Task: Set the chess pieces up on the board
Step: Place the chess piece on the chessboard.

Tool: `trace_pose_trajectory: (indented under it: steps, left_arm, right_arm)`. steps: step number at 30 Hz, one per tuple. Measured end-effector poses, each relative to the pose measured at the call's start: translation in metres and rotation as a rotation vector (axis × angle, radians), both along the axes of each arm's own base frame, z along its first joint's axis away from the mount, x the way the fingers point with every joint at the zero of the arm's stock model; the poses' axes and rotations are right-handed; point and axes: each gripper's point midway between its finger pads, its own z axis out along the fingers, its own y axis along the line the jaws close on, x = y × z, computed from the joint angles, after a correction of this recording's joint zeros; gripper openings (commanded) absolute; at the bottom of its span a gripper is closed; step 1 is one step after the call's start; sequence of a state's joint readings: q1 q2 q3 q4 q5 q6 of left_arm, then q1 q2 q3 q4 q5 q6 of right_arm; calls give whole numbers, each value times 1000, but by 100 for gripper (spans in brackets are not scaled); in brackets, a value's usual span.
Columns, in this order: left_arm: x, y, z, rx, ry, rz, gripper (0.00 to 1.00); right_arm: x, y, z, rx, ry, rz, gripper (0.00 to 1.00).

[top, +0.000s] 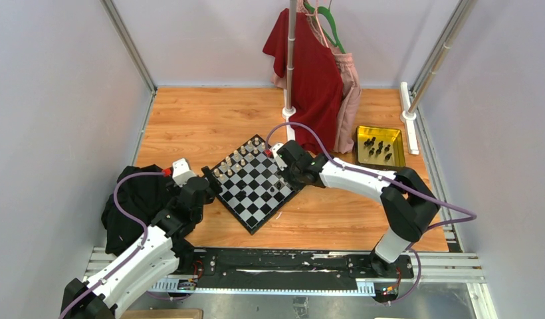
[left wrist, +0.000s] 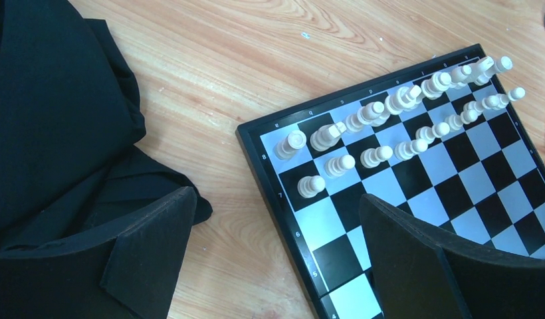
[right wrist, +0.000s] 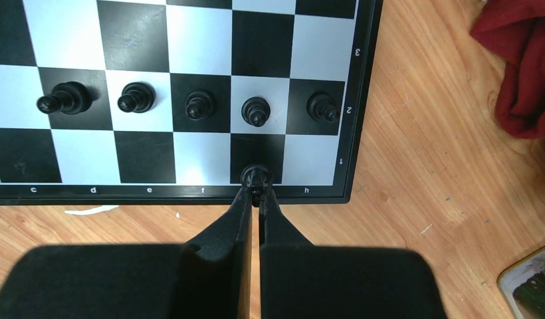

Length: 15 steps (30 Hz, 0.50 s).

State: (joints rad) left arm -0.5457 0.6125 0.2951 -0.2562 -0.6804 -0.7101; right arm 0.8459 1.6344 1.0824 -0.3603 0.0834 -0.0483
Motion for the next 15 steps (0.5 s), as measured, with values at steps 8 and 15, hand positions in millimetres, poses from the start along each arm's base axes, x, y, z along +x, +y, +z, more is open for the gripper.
trace_pose_trajectory:
  steps: [8, 15]
  left_arm:
    - [0, 0, 0, 0, 0, 0, 100]
    - [0, 0, -2, 3, 6, 0, 100]
  right_arm:
    - [1, -4, -7, -7, 13, -10, 0]
    - [4, -1, -13, 5, 21, -7, 0]
